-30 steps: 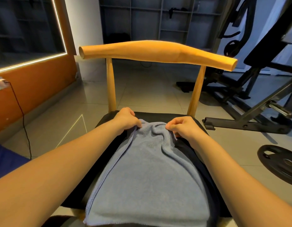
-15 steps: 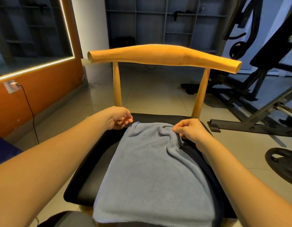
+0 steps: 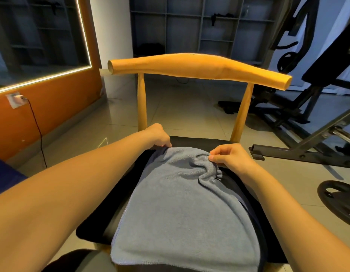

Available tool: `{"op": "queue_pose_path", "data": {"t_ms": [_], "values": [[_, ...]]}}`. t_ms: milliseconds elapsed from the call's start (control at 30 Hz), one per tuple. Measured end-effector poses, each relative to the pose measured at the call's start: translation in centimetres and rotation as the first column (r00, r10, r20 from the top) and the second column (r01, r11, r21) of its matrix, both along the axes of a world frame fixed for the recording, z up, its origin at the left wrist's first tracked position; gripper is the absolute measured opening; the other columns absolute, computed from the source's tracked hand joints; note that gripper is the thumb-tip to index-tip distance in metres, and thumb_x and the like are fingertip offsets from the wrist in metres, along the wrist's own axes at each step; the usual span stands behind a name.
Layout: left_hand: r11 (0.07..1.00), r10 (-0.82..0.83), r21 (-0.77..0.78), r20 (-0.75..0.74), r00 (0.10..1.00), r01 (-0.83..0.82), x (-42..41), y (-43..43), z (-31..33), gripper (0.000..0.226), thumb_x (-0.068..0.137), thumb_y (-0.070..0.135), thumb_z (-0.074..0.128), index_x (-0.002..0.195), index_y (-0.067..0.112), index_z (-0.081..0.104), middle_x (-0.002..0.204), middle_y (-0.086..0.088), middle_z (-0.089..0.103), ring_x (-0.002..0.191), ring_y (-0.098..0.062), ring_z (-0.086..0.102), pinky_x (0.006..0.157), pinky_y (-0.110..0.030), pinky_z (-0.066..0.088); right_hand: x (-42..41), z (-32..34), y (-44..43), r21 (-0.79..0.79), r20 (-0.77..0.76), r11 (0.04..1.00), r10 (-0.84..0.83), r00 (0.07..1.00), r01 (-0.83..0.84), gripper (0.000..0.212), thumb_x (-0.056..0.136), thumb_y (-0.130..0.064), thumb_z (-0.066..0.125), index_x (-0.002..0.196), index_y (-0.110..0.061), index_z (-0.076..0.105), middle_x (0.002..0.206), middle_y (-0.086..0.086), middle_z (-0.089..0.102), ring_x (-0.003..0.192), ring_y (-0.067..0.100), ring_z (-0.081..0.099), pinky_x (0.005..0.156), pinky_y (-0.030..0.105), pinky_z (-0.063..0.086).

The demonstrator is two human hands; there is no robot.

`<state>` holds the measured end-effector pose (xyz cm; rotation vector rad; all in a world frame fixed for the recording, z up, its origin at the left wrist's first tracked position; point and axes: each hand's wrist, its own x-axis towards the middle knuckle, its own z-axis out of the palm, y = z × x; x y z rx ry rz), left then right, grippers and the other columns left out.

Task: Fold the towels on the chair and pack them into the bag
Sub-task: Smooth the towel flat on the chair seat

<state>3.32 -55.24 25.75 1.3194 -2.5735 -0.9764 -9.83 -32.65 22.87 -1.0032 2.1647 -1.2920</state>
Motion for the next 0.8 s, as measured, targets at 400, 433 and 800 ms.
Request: {"op": "queue_pose_path", "data": {"t_ms": [400, 433, 800], "values": [[0.660, 0.447, 0.750, -0.344, 0.826, -0.045, 4.6, -1.8, -0.9, 0.010, 0.097, 0.022, 0.065, 0.096, 0.013, 0.059, 0.090, -0.005, 0.061, 0.083, -0.018, 0.058, 0.077, -0.027, 0.049, 0.1, -0.8, -0.4, -0.049, 0.111, 0.987, -0.144, 0.983, 0.150, 0.009, 0.092, -0.011, 0.073, 0.086, -0.010, 0.078, 0.088, 0.007, 0.074, 0.084, 0.020, 0.065, 0.073, 0.029, 0.056], [0.676, 0.444, 0.736, -0.387, 0.808, -0.019, 4.7, -1.4, -1.1, 0.011, 0.097, 0.021, 0.066, 0.099, 0.011, 0.060, 0.090, -0.005, 0.062, 0.082, -0.019, 0.060, 0.078, -0.029, 0.050, 0.2, -0.9, -0.6, -0.059, 0.128, 0.985, -0.155, 0.980, 0.164, 0.008, 0.093, -0.010, 0.072, 0.087, -0.008, 0.078, 0.089, 0.007, 0.074, 0.083, 0.020, 0.064, 0.075, 0.031, 0.057], [0.984, 0.103, -0.059, -0.578, 0.810, -0.167, 3.0, 1.2, -3.4, 0.005, 0.092, 0.015, 0.073, 0.090, 0.020, 0.071, 0.086, 0.005, 0.068, 0.086, -0.015, 0.064, 0.071, -0.024, 0.049, -1.1, -1.4, -0.5, 0.115, 0.028, 0.965, -0.241, 0.970, 0.236, 0.009, 0.093, -0.006, 0.065, 0.089, -0.008, 0.073, 0.092, 0.015, 0.074, 0.078, 0.021, 0.066, 0.073, 0.033, 0.058]]}}
